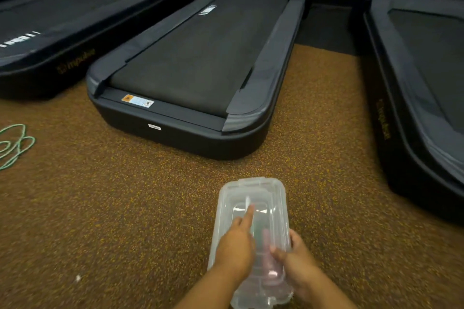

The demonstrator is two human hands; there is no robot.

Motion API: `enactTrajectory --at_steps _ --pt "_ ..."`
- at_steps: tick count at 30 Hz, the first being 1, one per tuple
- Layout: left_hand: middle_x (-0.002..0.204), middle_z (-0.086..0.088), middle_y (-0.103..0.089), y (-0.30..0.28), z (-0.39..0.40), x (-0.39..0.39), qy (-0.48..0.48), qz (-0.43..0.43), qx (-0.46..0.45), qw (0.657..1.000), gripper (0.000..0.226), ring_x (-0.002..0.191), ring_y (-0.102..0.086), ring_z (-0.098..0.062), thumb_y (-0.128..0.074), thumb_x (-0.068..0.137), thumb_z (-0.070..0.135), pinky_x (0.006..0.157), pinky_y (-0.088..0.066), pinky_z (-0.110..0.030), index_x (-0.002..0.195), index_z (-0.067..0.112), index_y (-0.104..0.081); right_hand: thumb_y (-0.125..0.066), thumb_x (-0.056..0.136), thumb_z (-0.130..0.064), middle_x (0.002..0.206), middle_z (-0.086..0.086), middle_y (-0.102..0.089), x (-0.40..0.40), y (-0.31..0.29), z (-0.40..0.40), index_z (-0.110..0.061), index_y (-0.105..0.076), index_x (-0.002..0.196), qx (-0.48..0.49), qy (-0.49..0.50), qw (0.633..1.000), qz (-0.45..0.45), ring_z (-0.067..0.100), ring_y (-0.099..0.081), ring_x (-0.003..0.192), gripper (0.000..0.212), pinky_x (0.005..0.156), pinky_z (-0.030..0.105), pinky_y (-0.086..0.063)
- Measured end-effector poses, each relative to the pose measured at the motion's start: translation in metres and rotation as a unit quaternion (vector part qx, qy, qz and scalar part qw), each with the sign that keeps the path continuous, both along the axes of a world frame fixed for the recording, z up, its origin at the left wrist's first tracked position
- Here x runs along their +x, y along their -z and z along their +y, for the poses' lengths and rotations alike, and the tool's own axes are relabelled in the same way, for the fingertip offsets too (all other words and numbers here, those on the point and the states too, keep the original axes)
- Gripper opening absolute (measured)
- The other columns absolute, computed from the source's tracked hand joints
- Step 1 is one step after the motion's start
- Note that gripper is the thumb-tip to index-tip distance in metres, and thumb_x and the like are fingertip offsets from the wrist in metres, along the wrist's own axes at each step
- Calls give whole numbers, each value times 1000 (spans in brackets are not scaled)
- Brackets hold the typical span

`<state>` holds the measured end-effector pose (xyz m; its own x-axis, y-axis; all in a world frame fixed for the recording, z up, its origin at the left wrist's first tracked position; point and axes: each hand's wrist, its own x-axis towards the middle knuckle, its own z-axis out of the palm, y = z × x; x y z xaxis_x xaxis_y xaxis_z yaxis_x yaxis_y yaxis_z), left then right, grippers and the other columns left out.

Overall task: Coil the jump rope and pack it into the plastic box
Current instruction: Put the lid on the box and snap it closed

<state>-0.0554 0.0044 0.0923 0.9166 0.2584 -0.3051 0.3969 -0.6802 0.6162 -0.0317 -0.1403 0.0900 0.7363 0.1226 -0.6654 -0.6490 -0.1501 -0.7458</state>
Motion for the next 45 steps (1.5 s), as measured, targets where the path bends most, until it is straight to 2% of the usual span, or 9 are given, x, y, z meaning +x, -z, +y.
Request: enactTrajectory --at_steps 2,5,8,11,17,27,35,41,45 --pt "140 3 -45 4 -2 -7 26 -10 -38 999 66 102 -56 -11 -43 97 30 86 -45 -26 149 44 -4 -61 84 7 103 16 -72 -4 13 -9 -20 -54 121 -5 4 1000 22 40 -67 96 47 85 60 -52" --pt "139 7 -45 10 6 -18 53 -32 5 998 58 122 -40 -12 -31 96 53 102 -35 -29 149 39 -13 -68 82 -2 103 9 -72 -10 23 -17 -19 -57 121 -61 -6 998 9 29 -68 94 44 88 51 -54" --pt "142 8 -34 21 24 -24 -32 -31 78 996 57 122 -31 -9 -38 96 45 102 -34 -26 149 31 -20 -68 85 -12 102 4 -67 -13 24 -19 -21 -53 120 -130 -3 992 -4 24 -66 89 39 85 43 -54" --pt "148 -5 -28 30 36 -24 -122 55 39 990 67 131 -33 -23 -54 92 27 106 -39 -35 149 17 -21 -64 88 -25 98 1 -62 -16 22 -17 -22 -50 123 -213 -31 977 -14 22 -64 85 38 81 36 -53" --pt "104 -2 -65 39 45 -18 -130 98 -49 985 30 87 -62 -19 -53 88 17 77 -52 -30 118 18 -57 -58 91 -26 93 0 -59 -17 27 -12 -20 -50 122 -246 -32 968 -27 19 -60 81 32 69 30 -46" --pt "102 -7 -63 36 47 -8 -118 103 -34 987 26 81 -55 -20 -48 87 10 68 -43 -28 112 14 -55 -58 90 -31 119 10 -48 -12 30 -5 -25 -53 122 -310 -31 950 -20 31 -55 101 33 86 41 -52" --pt "105 -11 -64 33 45 -10 -105 126 -16 986 27 85 -59 -26 -48 88 12 72 -49 -33 115 12 -53 -58 89 -30 113 7 -58 -12 34 -11 -26 -56 116 -292 -45 955 2 29 -60 96 27 85 42 -54" --pt "116 -15 -61 35 48 -9 -96 167 -23 981 32 102 -59 -34 -49 90 20 78 -44 -33 121 10 -52 -48 95 -9 113 20 -60 -15 35 -18 -4 -49 123 -166 -121 954 219 31 -59 78 29 72 48 -54" --pt "109 -12 -59 33 47 -9 -103 197 -45 974 29 92 -55 -28 -48 94 23 73 -40 -29 115 4 -54 -54 95 -17 104 16 -63 -20 41 -24 -4 -48 122 -165 -95 964 187 29 -66 83 31 62 38 -56"
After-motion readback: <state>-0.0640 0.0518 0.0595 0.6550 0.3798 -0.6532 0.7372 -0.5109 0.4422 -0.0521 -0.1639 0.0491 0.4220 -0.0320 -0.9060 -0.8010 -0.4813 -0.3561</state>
